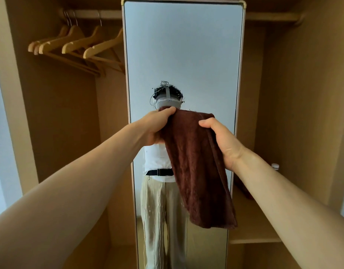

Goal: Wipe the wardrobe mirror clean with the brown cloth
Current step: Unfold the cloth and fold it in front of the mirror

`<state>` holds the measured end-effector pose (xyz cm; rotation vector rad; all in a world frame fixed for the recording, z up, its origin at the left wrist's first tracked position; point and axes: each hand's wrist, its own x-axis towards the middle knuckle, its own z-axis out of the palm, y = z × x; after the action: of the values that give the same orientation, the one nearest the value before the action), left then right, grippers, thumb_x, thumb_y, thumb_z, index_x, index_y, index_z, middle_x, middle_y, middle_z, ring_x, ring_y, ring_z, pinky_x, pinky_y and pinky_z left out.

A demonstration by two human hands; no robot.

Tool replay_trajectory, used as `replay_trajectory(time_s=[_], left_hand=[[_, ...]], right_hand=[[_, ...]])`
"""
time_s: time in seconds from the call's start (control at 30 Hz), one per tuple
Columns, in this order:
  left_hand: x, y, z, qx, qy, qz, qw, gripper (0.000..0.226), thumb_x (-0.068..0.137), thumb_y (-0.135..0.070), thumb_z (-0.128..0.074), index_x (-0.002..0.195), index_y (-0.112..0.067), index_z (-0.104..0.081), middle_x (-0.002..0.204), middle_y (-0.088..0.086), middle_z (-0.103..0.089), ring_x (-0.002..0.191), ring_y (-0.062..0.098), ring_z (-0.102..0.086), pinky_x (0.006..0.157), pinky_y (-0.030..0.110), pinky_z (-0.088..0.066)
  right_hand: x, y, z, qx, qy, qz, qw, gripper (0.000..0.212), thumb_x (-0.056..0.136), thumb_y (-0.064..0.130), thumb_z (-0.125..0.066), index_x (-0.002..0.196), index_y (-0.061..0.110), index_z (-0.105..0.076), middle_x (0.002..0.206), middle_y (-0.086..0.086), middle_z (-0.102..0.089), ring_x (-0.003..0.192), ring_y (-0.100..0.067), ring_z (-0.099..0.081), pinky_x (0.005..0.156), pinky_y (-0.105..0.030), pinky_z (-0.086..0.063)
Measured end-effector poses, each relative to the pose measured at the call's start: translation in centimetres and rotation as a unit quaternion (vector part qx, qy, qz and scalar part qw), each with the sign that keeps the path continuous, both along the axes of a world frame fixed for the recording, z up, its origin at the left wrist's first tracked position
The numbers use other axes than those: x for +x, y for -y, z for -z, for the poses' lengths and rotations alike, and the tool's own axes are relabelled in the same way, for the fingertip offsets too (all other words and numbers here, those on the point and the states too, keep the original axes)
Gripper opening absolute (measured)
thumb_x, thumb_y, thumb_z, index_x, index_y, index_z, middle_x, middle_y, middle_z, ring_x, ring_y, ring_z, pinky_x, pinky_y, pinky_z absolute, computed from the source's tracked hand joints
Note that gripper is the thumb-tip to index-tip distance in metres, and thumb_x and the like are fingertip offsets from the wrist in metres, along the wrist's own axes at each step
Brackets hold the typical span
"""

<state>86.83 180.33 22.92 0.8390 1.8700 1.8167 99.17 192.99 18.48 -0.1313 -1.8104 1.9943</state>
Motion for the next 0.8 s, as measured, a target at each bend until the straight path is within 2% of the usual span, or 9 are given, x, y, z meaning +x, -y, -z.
replay_trajectory(time_s=[0.1,0.17,0.3,0.37,0.4,0.47,0.6,0.73,0.8], left_hand=[[-0.3,0.2,0.0,-0.059,0.038,0.031,0.997,0.038,0.095,-0.045,-0.049,0.124,-0.021,-0.052,0.110,0.007,-0.068,0.074,0.024,-0.071,0.063,0.046,-0.058],[-0.6,0.6,0.4,-0.088,0.063,0.088,0.990,0.037,0.091,-0.046,-0.057,0.120,-0.023,-0.056,0.112,0.008,-0.069,0.080,0.029,-0.072,0.067,0.053,-0.057],[-0.7,1.3,1.2,-0.129,0.070,0.140,0.979,0.025,0.089,-0.019,-0.063,0.113,-0.012,-0.062,0.104,0.010,-0.069,0.089,0.027,-0.068,0.088,0.050,-0.052],[-0.5,0.9,1.3,-0.095,0.060,0.100,0.989,0.028,0.089,-0.008,-0.062,0.116,-0.014,-0.058,0.104,0.012,-0.066,0.088,0.026,-0.065,0.088,0.049,-0.052],[-0.5,0.6,1.2,-0.066,0.047,0.077,0.994,0.036,0.088,-0.003,-0.061,0.121,-0.017,-0.054,0.107,0.012,-0.064,0.087,0.025,-0.064,0.081,0.047,-0.055],[-0.4,0.2,1.0,-0.018,0.028,0.044,0.998,0.043,0.089,0.002,-0.059,0.127,-0.017,-0.052,0.109,0.013,-0.064,0.083,0.023,-0.063,0.066,0.039,-0.057],[-0.3,0.2,0.9,-0.031,0.004,0.045,0.999,0.038,0.090,-0.004,-0.059,0.127,-0.012,-0.055,0.117,0.017,-0.065,0.090,0.023,-0.066,0.070,0.035,-0.057],[0.2,1.5,0.4,-0.136,-0.026,0.174,0.975,0.045,0.074,-0.010,-0.075,0.116,-0.003,-0.061,0.112,0.014,-0.069,0.099,0.021,-0.068,0.079,0.033,-0.057],[0.5,1.7,0.2,-0.242,-0.108,0.180,0.947,0.057,0.067,-0.014,-0.080,0.119,-0.006,-0.061,0.110,0.006,-0.071,0.102,0.019,-0.067,0.085,0.031,-0.055]], right_hand=[[-0.2,0.2,-0.3,0.002,0.006,0.060,0.998,0.027,0.082,0.032,-0.065,0.096,0.010,-0.073,0.095,-0.010,-0.073,0.084,-0.025,-0.071,0.082,-0.040,-0.055],[-0.3,0.2,-0.6,-0.013,-0.003,0.087,0.996,0.028,0.082,0.027,-0.069,0.101,0.007,-0.070,0.094,-0.011,-0.073,0.085,-0.026,-0.071,0.081,-0.040,-0.055],[-0.5,-0.5,-1.1,-0.005,0.008,0.122,0.992,0.039,0.079,0.015,-0.071,0.114,0.001,-0.060,0.099,-0.016,-0.071,0.088,-0.029,-0.069,0.084,-0.045,-0.054],[-0.3,-1.1,-1.2,0.035,0.052,0.138,0.989,0.040,0.079,0.010,-0.070,0.115,0.000,-0.058,0.096,-0.016,-0.070,0.083,-0.027,-0.070,0.080,-0.042,-0.056],[-0.3,-1.3,-1.2,0.067,0.080,0.141,0.984,0.038,0.079,0.011,-0.071,0.113,-0.001,-0.059,0.093,-0.015,-0.071,0.081,-0.024,-0.070,0.078,-0.038,-0.057],[0.1,-1.8,-1.0,0.158,0.153,0.156,0.963,0.038,0.077,0.026,-0.076,0.105,0.004,-0.062,0.088,-0.008,-0.073,0.078,-0.019,-0.070,0.072,-0.033,-0.057],[0.7,-2.1,-1.4,0.310,0.247,0.231,0.889,0.058,0.067,0.064,-0.071,0.092,0.013,-0.058,0.082,0.000,-0.065,0.070,-0.012,-0.062,0.044,-0.018,-0.042],[0.9,-2.6,-1.8,0.361,0.239,0.263,0.862,0.055,0.067,0.061,-0.072,0.086,0.011,-0.059,0.079,-0.002,-0.062,0.067,-0.014,-0.060,0.043,-0.018,-0.038],[1.0,-2.9,-2.0,0.347,0.241,0.237,0.875,0.049,0.071,0.051,-0.074,0.090,0.008,-0.063,0.081,-0.006,-0.066,0.070,-0.016,-0.063,0.049,-0.020,-0.044]])
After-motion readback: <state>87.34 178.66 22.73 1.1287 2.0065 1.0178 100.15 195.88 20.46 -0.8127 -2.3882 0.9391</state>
